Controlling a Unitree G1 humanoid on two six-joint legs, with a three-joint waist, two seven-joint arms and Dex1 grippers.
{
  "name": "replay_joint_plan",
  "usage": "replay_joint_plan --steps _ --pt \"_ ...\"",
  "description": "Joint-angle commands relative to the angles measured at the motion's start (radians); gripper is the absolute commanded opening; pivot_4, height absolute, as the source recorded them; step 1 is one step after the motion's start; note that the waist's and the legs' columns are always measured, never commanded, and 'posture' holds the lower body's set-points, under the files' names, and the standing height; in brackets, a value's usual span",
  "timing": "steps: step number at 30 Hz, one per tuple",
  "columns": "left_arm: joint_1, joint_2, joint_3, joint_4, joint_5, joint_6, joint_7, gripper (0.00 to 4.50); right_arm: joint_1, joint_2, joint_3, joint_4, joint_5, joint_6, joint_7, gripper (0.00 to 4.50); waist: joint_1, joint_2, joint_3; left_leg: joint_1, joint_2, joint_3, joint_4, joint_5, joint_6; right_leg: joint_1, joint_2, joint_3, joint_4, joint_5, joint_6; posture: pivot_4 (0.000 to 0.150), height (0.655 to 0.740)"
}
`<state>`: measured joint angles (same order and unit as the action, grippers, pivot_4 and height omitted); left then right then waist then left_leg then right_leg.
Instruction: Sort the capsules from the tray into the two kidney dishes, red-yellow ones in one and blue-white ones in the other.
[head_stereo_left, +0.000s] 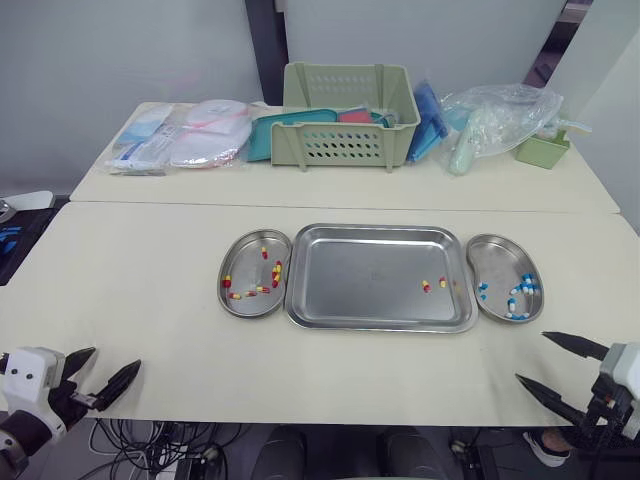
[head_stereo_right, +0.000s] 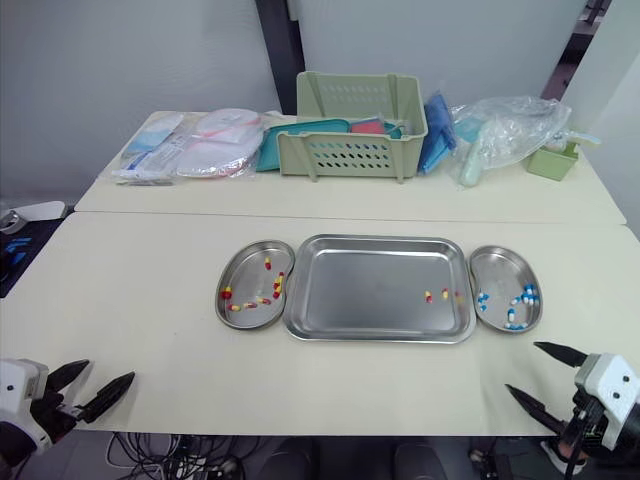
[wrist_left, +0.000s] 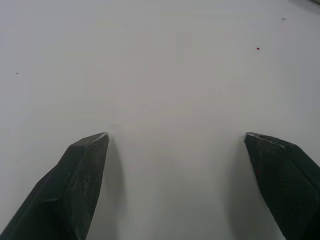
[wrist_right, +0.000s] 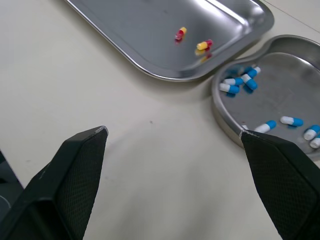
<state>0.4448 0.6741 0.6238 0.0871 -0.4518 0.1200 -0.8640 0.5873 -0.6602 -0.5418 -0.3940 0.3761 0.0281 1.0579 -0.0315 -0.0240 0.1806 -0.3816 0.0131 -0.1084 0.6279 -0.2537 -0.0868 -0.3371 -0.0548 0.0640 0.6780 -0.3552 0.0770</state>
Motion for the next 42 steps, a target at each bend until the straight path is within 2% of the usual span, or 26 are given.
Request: replay_joint_plan --steps 1,5,10,13,16,18,21,24,29,33,36,39,42 --pt "0.014 0.008 0.032 0.015 0.001 -0.04 -0.02 4.5 -0.002 0.018 0.027 -0.094 0.02 0.024 -0.054 4.48 -0.001 0.0 0.0 0.0 0.0 0.0 0.0 0.0 0.0 0.0 0.0 0.0 0.0 0.0 0.0 0.15 0.739" --pt "0.036 0.0 0.034 0.022 -0.002 -0.076 -0.047 4.5 -0.015 0.062 0.104 -0.156 0.004 0.046 -0.122 4.48 0.0 0.0 0.0 0.0 0.0 0.0 0.0 0.0 0.0 0.0 0.0 0.0 0.0 0.0 0.0 0.15 0.739" --pt "0.099 -0.006 0.027 -0.062 -0.008 -0.098 -0.073 4.5 -0.024 0.109 0.175 -0.159 -0.034 0.022 -0.181 4.48 0.0 -0.001 -0.001 0.0 0.0 0.0 0.0 0.0 0.0 0.0 0.0 0.0 0.0 0.0 0.0 0.15 0.739" --pt "0.106 -0.005 0.011 -0.159 -0.031 -0.089 -0.087 4.5 -0.026 0.111 0.18 -0.122 -0.043 -0.008 -0.179 4.48 0.002 -0.003 -0.002 0.0 0.0 0.0 0.0 0.0 0.0 0.0 0.0 0.0 0.0 0.0 0.0 0.15 0.739" --pt "0.076 0.006 -0.043 -0.341 -0.093 -0.016 -0.089 4.5 -0.019 0.107 0.179 -0.086 -0.049 -0.034 -0.173 4.48 0.007 -0.005 -0.003 0.0 0.0 0.0 0.0 0.0 0.0 0.0 0.0 0.0 0.0 0.0 0.0 0.15 0.739" --pt "0.026 0.026 -0.092 -0.441 -0.126 0.047 -0.077 4.5 -0.014 0.104 0.181 -0.07 -0.05 -0.047 -0.169 4.48 0.008 -0.005 -0.003 0.0 0.0 0.0 0.0 0.0 0.0 0.001 -0.001 0.0 0.0 0.0 0.0 0.15 0.739" --pt "-0.157 0.078 -0.258 -0.597 -0.183 0.191 -0.048 4.5 0.0 0.111 0.187 -0.067 -0.052 -0.062 -0.175 4.48 0.013 -0.003 -0.003 0.0 0.0 -0.001 0.001 0.0 0.0 0.001 0.0 -0.001 0.001 0.0 0.0 0.15 0.739" --pt "-0.318 0.083 -0.398 -0.647 -0.191 0.296 -0.012 4.5 0.01 0.116 0.195 -0.077 -0.056 -0.067 -0.188 4.48 0.004 -0.002 -0.004 0.0 0.0 -0.001 0.001 0.0 0.0 0.001 0.0 -0.001 0.001 0.0 0.0 0.15 0.739" --pt "-0.586 0.029 -0.66 -0.614 -0.109 0.422 0.05 4.5 0.015 0.133 0.197 -0.105 -0.052 -0.059 -0.231 4.48 -0.008 0.001 -0.004 0.001 0.0 0.0 0.001 0.0 0.0 0.0 0.001 0.001 0.001 0.0 0.0 0.15 0.739" --pt "-0.74 -0.083 -0.818 -0.51 -0.026 0.427 0.069 4.5 0.022 0.148 0.197 -0.118 -0.048 -0.054 -0.261 4.48 0.0 0.001 -0.004 0.0 -0.001 0.0 0.002 0.0 0.0 0.001 0.001 0.0 0.002 0.0 0.0 0.15 0.739" --pt "-0.811 -0.163 -0.897 -0.437 0.023 0.429 0.082 3.91 0.033 0.156 0.203 -0.125 -0.052 -0.058 -0.273 4.5 0.002 0.001 -0.004 0.0 -0.001 0.0 0.002 0.0 0.0 0.0 0.001 0.0 0.001 0.0 0.0 0.15 0.739" --pt "-0.871 -0.245 -0.982 -0.342 0.097 0.396 0.083 3.04 0.048 0.166 0.208 -0.137 -0.054 -0.058 -0.285 4.5 0.002 0.001 -0.004 0.0 -0.001 0.0 0.002 0.0 0.0 0.0 0.001 0.0 0.001 0.0 0.0 0.15 0.739" --pt "-0.943 -0.341 -1.051 -0.209 0.187 0.338 0.108 3.04 0.054 0.176 0.214 -0.15 -0.052 -0.046 -0.304 4.5 0.002 0.001 -0.004 0.0 -0.001 0.0 0.002 0.0 0.0 0.0 0.001 0.0 0.001 0.0 0.0 0.15 0.739"
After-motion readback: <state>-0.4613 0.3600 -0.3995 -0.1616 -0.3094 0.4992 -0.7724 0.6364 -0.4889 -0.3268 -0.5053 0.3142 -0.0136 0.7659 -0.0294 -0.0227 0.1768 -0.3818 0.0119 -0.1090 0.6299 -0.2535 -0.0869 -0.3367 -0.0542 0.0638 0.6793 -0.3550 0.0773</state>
